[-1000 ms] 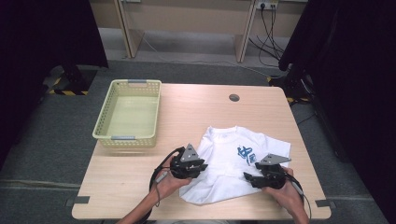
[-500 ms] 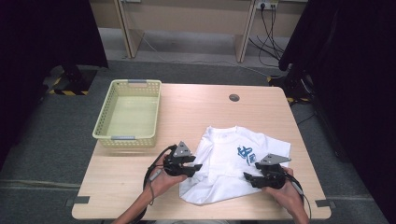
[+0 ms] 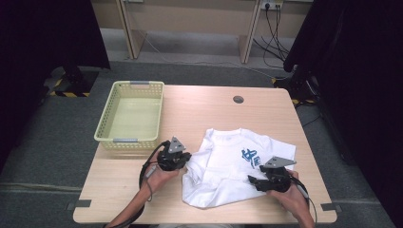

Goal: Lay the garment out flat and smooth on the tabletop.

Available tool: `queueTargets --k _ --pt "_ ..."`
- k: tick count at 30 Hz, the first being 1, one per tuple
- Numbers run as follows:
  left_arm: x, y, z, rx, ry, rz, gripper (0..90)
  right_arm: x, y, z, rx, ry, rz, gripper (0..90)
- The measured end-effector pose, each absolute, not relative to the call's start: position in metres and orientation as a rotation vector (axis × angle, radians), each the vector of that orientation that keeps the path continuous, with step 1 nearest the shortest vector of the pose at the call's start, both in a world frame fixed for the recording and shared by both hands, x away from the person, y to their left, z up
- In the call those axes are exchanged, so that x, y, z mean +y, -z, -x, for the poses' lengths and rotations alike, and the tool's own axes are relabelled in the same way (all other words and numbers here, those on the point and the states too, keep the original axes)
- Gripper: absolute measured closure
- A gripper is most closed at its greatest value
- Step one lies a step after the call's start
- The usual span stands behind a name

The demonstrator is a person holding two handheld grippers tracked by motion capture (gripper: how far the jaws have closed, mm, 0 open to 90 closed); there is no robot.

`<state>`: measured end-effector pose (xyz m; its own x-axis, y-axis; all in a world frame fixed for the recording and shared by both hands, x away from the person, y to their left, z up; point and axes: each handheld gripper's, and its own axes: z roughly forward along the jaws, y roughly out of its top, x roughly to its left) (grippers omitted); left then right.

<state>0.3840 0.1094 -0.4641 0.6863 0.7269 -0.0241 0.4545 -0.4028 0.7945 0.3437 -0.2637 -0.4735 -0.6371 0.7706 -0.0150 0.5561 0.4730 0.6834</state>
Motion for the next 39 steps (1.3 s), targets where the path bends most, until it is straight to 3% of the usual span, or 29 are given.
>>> queueTargets --k 13,18,26,30,33,36,39 --pt "0.150 0.463 -0.387 0.977 -0.689 -2.119 82.4 -0.264 0.474 -0.344 2.402 -0.940 -1.124 35.8" --pt "0.154 0.465 -0.383 0.981 -0.665 -2.095 79.1 -0.264 0.473 -0.344 2.404 -0.940 -1.125 35.8" --pt "0.134 0.478 -0.377 0.949 -0.546 -2.102 64.2 -0.264 0.474 -0.344 2.401 -0.940 -1.126 35.8" --pt "0.133 0.483 -0.375 0.943 -0.560 -2.132 63.1 -0.264 0.474 -0.343 2.401 -0.943 -1.124 35.8" --pt "0.139 0.481 -0.376 0.948 -0.615 -2.157 62.7 -0.264 0.474 -0.343 2.401 -0.942 -1.124 35.8" --pt "0.145 0.479 -0.377 0.945 -0.798 -2.229 61.0 -0.264 0.474 -0.343 2.401 -0.944 -1.124 35.8" --pt "0.151 0.479 -0.379 0.975 -0.825 -2.223 56.5 -0.264 0.474 -0.344 2.402 -0.943 -1.124 35.8"
